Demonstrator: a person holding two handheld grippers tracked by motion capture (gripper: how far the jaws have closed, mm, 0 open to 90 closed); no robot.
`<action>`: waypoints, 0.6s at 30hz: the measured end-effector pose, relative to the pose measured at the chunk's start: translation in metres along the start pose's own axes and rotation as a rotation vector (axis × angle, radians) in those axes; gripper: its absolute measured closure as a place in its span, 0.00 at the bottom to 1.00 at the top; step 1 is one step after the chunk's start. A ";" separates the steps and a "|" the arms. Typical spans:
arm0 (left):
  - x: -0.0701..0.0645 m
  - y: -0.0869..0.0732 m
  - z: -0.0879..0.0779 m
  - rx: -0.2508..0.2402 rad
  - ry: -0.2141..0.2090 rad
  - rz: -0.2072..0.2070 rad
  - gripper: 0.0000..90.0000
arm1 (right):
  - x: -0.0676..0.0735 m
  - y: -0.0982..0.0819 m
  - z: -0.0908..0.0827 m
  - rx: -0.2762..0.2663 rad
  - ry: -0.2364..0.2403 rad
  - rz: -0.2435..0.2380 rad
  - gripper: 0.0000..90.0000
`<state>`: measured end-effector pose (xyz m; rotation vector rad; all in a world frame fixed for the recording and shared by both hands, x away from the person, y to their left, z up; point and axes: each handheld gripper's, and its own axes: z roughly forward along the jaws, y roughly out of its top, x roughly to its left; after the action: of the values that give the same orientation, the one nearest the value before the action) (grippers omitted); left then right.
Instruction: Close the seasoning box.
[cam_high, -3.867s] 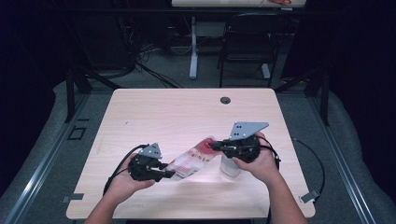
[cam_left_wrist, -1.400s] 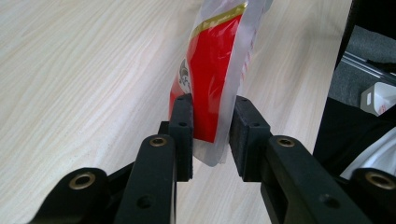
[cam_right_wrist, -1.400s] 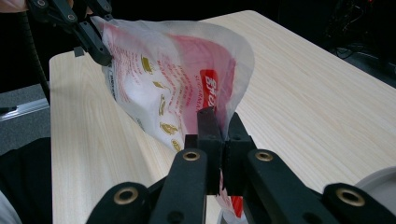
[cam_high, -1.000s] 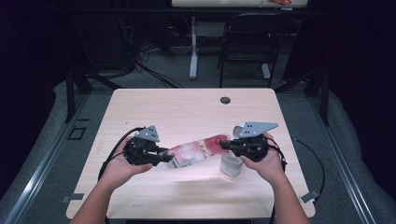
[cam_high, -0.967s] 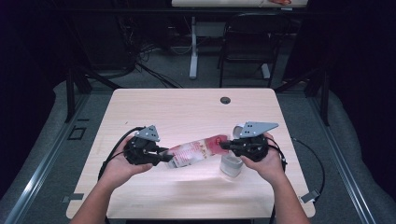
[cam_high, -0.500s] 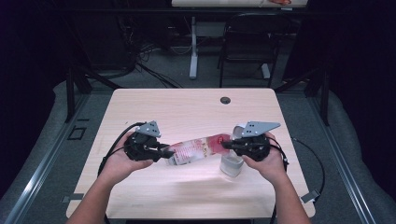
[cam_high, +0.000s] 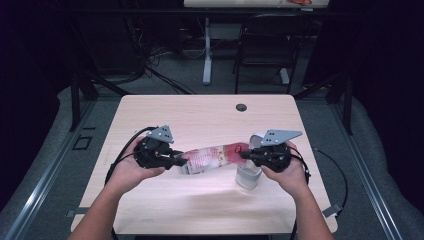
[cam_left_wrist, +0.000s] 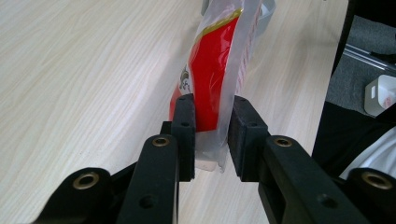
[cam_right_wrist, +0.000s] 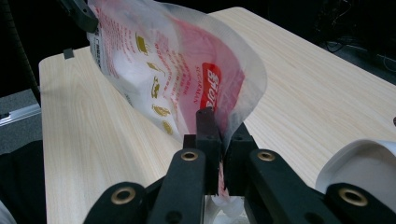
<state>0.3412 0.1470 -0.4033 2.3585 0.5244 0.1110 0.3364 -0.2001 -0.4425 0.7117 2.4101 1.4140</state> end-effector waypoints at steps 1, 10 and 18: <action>0.000 0.000 0.000 0.000 0.000 0.000 0.82 | 0.000 0.000 0.000 0.000 -0.001 0.000 0.97; 0.001 0.003 -0.001 0.002 0.003 0.001 0.83 | 0.000 -0.001 -0.001 0.009 -0.007 0.007 0.95; 0.003 0.004 -0.001 0.002 -0.003 -0.005 0.83 | -0.003 -0.003 -0.003 0.036 -0.022 0.013 0.91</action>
<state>0.3446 0.1460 -0.4000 2.3590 0.5289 0.1043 0.3367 -0.2048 -0.4435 0.7487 2.4243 1.3642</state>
